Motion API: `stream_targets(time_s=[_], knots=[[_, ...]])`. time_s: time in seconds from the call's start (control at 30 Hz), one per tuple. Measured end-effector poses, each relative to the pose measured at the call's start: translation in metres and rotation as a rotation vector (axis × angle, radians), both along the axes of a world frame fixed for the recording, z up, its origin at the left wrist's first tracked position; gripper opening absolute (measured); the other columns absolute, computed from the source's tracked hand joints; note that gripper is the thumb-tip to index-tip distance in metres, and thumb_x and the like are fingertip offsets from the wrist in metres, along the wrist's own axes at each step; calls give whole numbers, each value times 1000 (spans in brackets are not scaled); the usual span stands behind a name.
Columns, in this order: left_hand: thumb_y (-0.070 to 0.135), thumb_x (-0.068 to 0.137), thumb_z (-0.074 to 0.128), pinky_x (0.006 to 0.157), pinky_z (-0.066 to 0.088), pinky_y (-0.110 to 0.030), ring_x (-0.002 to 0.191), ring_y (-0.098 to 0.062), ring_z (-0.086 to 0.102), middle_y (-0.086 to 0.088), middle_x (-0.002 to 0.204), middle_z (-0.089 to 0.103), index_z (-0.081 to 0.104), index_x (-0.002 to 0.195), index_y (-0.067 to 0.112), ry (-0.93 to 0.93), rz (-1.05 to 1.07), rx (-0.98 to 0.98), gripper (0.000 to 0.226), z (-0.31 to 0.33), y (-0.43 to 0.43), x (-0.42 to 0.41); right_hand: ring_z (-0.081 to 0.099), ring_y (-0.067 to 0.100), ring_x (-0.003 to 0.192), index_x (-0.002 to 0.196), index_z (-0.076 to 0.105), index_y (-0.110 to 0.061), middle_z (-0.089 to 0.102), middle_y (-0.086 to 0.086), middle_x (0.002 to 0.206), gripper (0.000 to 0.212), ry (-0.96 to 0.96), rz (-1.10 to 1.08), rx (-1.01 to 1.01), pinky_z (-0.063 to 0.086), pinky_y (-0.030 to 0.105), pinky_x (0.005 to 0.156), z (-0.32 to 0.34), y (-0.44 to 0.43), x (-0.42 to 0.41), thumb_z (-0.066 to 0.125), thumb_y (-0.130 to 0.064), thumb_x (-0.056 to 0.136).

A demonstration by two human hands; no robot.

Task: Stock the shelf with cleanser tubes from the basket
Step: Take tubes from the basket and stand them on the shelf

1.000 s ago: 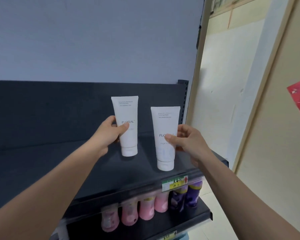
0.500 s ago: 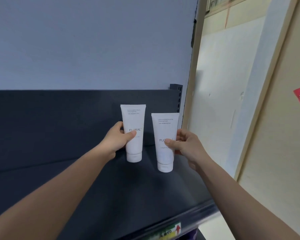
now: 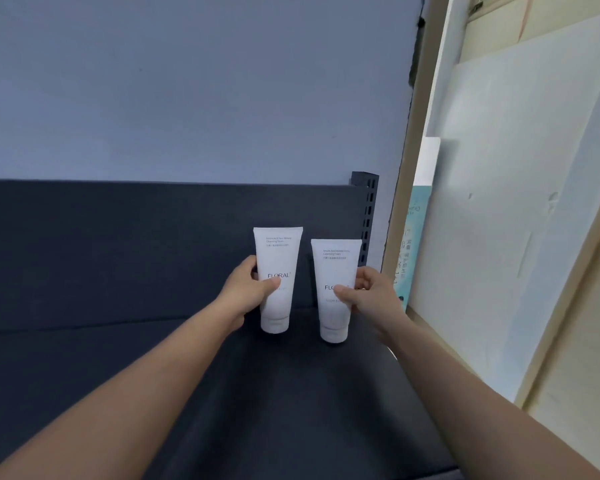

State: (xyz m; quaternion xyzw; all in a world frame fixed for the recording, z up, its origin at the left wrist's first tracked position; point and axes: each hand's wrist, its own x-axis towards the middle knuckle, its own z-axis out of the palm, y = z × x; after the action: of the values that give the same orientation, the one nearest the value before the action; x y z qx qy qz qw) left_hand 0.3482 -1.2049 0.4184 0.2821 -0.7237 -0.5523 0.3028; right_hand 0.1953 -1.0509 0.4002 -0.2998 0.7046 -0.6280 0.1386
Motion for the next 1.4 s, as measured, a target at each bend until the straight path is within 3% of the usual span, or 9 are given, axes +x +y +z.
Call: stream_targets(time_s=[0.2,0.37,0.53,0.67,0.87,1.0,1.1,1.27,1.4], knots=[[10,89,64,88,50,-33,104,-16,60,2,110,64,56,114,24,-17,62,-23,30,-13,0,-16,67,18,97,112,59,-11,69,2,106,34,66,16,-10,55,37,88,-7,-12,-22,74,-10,82],[9,89,64,84,48,-28,103,-13,60,4,111,64,56,117,25,-1,84,-45,33,-19,-2,-23,65,19,101,114,56,-11,68,3,111,34,86,65,-23,55,37,89,-10,-27,-33,72,-11,84],[8,90,63,86,47,-28,105,-13,59,6,112,64,55,122,24,-14,104,-68,36,-20,-6,-29,65,15,92,105,57,-13,68,4,105,25,85,59,-52,53,28,79,-12,-40,-38,70,-8,84],[8,91,62,81,45,-22,93,-2,57,11,104,62,54,124,23,-16,116,-111,37,-18,-5,-31,63,20,92,105,56,-16,66,4,101,25,110,57,-47,53,33,82,-13,-46,-41,70,-10,85],[13,89,65,74,46,-21,88,-3,57,11,98,62,55,120,22,-70,163,-186,34,-19,-5,-29,64,20,97,120,52,-13,65,4,106,40,156,24,-28,54,35,86,-16,-45,-39,71,-15,85],[19,84,69,86,50,-33,98,-17,60,2,102,61,53,121,20,-176,233,-267,40,-21,-3,-19,55,14,88,120,50,-12,56,1,102,46,316,-116,-56,44,15,71,-13,-36,-30,75,-18,82],[25,84,70,88,48,-32,102,-18,58,0,109,59,50,127,20,-265,262,-353,47,-19,-1,-5,49,10,78,110,53,-11,51,-3,93,35,495,-201,-139,38,17,66,-10,-28,-16,73,-16,82],[27,87,66,88,47,-29,101,-18,58,1,108,57,57,120,20,-475,316,-601,35,-13,5,35,56,14,86,106,61,-10,58,-4,96,23,895,21,-155,46,27,72,-1,-24,21,68,-15,85],[34,92,59,93,46,-35,111,-22,54,-2,119,56,55,126,16,-720,411,-798,39,-4,15,81,57,16,100,112,62,-17,63,-4,107,23,1039,238,-35,46,28,83,0,-34,55,60,-21,90]])
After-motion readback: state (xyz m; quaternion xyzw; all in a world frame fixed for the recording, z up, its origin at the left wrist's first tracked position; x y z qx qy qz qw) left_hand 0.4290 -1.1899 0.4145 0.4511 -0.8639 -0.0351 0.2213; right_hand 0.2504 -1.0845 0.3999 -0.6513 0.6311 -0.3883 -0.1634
